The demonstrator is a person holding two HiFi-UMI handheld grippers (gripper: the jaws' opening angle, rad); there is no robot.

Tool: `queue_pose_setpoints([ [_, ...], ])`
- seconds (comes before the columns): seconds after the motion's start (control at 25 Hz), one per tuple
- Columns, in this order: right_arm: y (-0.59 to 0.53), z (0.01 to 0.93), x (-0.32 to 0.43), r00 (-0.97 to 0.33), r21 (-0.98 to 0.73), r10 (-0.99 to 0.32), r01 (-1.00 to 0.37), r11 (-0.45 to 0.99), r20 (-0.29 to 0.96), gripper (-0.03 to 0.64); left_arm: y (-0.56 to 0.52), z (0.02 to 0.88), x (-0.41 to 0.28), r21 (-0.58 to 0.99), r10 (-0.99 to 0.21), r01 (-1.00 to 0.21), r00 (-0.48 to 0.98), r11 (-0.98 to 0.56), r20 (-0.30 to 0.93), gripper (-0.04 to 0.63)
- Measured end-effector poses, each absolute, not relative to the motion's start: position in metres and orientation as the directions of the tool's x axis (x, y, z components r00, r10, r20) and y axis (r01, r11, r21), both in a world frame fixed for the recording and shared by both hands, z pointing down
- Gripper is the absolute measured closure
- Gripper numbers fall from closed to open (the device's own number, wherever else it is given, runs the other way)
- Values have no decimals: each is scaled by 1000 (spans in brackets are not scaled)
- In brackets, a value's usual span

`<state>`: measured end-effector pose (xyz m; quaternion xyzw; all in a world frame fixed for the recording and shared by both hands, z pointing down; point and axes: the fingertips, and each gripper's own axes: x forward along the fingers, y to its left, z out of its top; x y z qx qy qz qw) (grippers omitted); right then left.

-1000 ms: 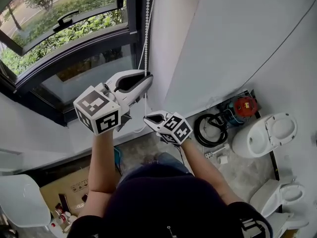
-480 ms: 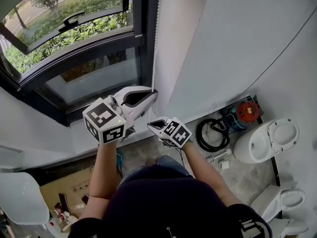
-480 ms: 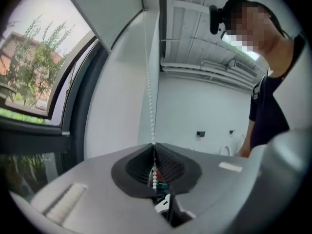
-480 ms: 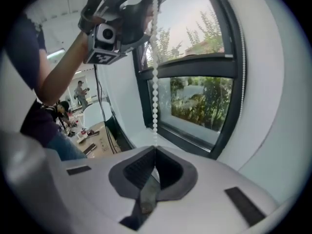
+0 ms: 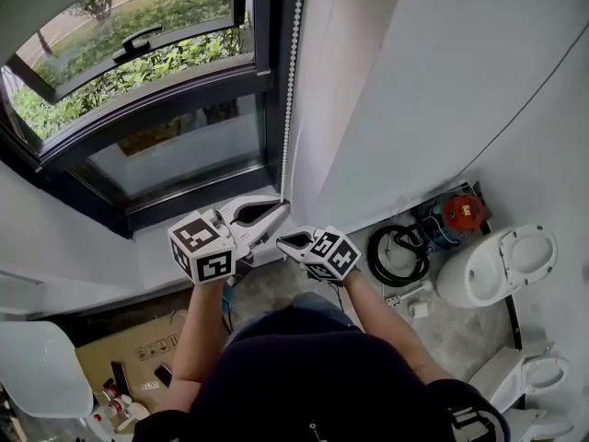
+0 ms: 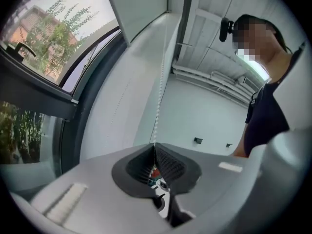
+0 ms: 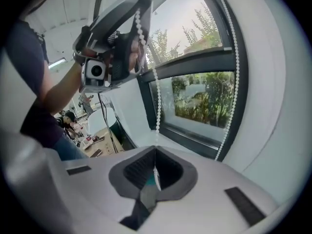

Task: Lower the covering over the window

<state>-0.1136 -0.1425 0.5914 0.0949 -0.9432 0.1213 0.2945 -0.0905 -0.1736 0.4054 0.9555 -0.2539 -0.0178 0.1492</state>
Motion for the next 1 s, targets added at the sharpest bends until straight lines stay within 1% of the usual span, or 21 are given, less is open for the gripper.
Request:
queue_pose_setpoints([
  [0.08, -146, 589, -114, -810, -173, -105, -247, 954, 576, 604, -176, 404, -91, 281, -493, -485, 869, -828, 50, 581],
  [0.2, -148, 585, -117, -823, -187, -106, -249, 950, 558, 604, -178, 409, -91, 303, -492, -484, 869, -821, 54, 581],
  [0.32, -149, 581, -118, -828, -181, -109, -246, 952, 550, 604, -173, 437, -84, 298, -478, -496, 868, -816, 137, 581],
  [0.44, -149, 579, -115, -830, -179, -116, -250, 951, 545, 604, -168, 448, -80, 352, -472, -480, 874, -804, 114, 581],
  [0.56, -154, 581, -109, -830, -184, -125, -263, 947, 543, 604, -176, 448, -83, 341, -482, -494, 867, -800, 127, 581],
  [0.72, -156, 582, -103, -837, -207, -143, -290, 934, 528, 604, -182, 475, -89, 337, -482, -529, 849, -779, 218, 581],
  [0.76, -157, 581, -101, -838, -208, -147, -294, 933, 525, 604, -181, 483, -89, 350, -480, -530, 848, -773, 224, 581],
  [0.88, -159, 579, -94, -837, -202, -154, -298, 933, 526, 603, -176, 489, -87, 409, -482, -511, 857, -756, 180, 581],
  [1.0, -166, 575, -89, -841, -203, -170, -311, 928, 513, 604, -184, 491, -87, 405, -487, -518, 854, -754, 186, 581],
])
